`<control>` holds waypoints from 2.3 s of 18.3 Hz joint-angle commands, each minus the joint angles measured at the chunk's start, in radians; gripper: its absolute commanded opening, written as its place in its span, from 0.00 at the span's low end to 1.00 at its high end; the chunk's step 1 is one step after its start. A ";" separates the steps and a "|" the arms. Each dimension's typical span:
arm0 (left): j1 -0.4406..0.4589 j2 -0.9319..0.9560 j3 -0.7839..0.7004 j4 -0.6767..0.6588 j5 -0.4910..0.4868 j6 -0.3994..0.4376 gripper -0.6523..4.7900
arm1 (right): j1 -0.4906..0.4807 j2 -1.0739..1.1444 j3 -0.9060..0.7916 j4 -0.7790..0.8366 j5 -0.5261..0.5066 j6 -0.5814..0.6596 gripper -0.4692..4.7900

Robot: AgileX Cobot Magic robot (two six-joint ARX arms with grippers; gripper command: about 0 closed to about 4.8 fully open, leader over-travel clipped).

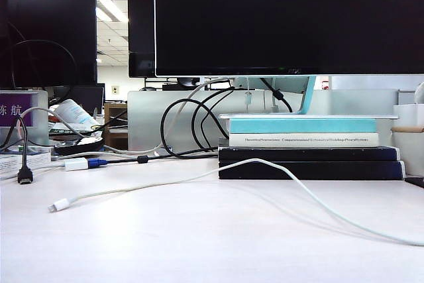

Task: Unfold the white charging cable into a straight cable.

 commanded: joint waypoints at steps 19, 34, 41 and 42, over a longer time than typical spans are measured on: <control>0.000 -0.019 0.220 -0.552 0.101 -0.348 0.90 | -0.027 -0.431 0.235 -0.467 -0.430 0.017 0.96; -0.001 -0.925 0.051 -0.290 -0.027 -0.358 0.67 | -0.030 -1.038 -0.013 0.146 -0.645 -0.036 0.73; 0.006 -0.916 -0.399 0.279 0.221 -0.331 0.59 | -0.028 -1.154 -0.407 0.572 -0.797 0.125 0.08; 0.006 -0.916 -0.449 0.326 0.228 -0.331 0.52 | -0.027 -1.154 -0.427 0.592 -0.783 0.125 0.08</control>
